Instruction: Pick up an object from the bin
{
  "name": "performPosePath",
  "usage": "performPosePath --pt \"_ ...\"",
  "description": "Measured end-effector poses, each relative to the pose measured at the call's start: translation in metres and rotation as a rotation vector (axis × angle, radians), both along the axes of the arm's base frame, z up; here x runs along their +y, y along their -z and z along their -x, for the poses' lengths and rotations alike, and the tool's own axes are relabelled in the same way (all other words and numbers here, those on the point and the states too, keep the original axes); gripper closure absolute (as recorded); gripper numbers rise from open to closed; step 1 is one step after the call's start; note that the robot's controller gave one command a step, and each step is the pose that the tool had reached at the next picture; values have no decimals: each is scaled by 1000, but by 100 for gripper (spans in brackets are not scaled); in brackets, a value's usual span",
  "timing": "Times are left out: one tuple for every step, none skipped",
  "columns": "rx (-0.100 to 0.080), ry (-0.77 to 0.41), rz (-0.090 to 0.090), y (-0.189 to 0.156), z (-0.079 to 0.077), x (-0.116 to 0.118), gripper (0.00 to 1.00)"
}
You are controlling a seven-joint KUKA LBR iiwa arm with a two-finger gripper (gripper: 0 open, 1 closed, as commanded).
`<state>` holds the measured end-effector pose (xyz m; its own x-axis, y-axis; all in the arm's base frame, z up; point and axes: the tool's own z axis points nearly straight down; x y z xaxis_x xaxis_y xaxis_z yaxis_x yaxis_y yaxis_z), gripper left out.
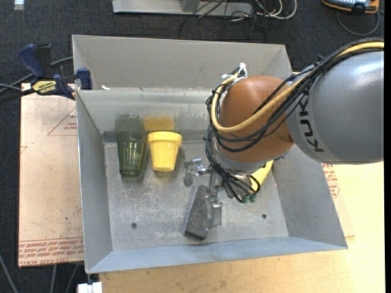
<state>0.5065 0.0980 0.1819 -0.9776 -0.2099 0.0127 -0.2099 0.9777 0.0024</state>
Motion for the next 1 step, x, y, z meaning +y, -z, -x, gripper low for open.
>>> performPosePath --pt "-11 -36 -3 -17 -4 -1 0"
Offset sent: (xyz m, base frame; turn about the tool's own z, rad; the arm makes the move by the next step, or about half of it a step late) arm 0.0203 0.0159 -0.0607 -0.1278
